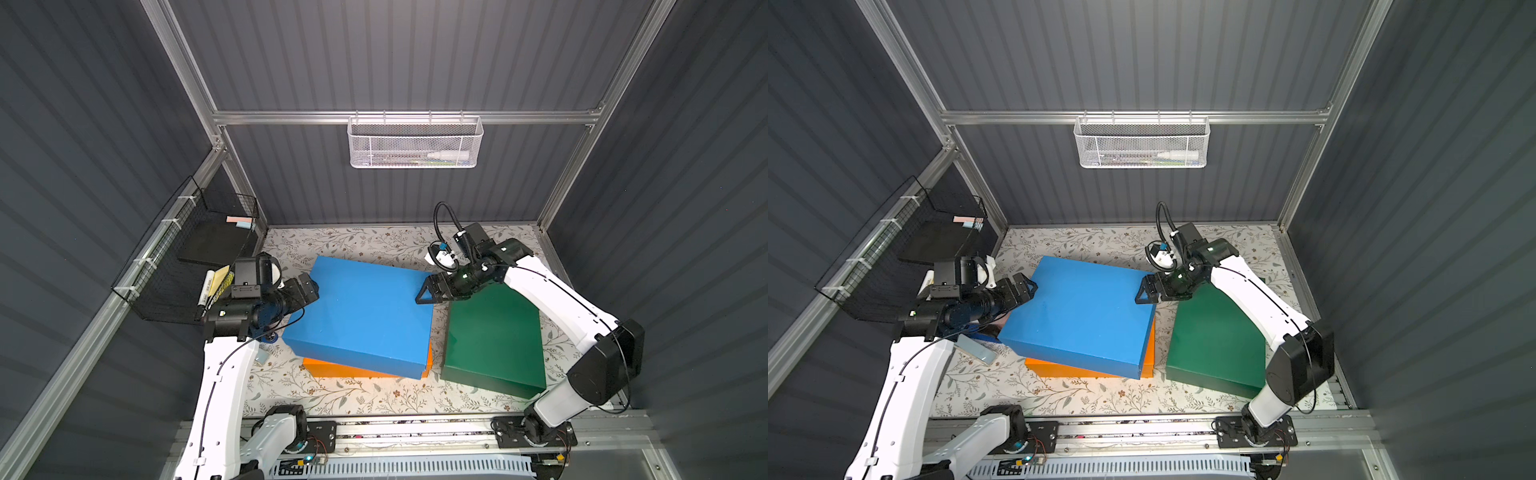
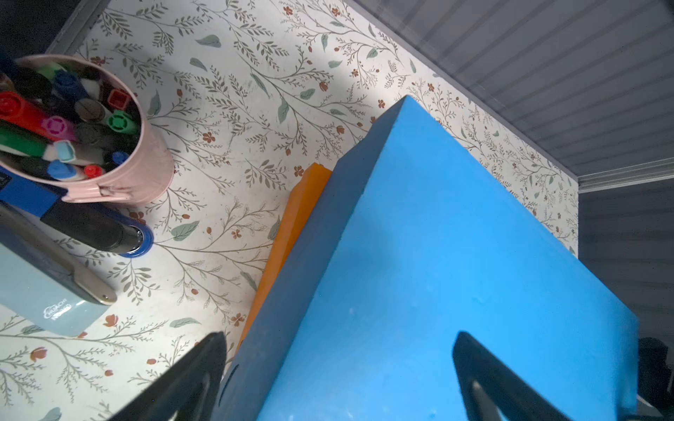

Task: Stack the shoeboxes
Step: Adjust the shoebox.

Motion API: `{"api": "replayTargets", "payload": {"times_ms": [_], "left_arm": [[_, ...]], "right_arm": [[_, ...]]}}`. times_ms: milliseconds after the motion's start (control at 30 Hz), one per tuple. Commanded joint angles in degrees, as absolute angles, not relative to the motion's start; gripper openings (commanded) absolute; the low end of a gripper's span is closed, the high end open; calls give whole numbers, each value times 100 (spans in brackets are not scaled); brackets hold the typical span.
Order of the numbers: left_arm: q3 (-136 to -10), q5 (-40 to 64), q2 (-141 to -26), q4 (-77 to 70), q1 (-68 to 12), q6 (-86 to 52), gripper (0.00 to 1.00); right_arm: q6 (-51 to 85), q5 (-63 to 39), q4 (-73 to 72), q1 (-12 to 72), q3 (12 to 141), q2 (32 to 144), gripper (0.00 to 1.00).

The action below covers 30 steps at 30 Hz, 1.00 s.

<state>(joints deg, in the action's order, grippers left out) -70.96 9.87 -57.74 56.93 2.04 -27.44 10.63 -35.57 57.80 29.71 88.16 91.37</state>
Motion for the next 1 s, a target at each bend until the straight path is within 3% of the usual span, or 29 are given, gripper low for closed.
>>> {"api": "replayTargets", "payload": {"times_ms": [0,267,533,800,967], "left_arm": [[-6781,1142,-5845,5650,176,-2733,99],[-5745,1598,-5792,5306,176,-2755,97],[-4992,2082,-5710,4796,176,-3013,91],[-5248,1925,-5960,4795,176,-2962,89],[-5736,1337,-5584,5424,176,-3480,100]], "right_arm": [[1014,-3641,6157,3048,8806,9091,99],[1387,-3861,5456,3145,8175,9234,99],[1372,-3875,5244,3145,8421,9747,99],[1292,-3955,5367,3146,8925,10248,99],[1176,-3840,5476,3139,8844,10174,99]]}}
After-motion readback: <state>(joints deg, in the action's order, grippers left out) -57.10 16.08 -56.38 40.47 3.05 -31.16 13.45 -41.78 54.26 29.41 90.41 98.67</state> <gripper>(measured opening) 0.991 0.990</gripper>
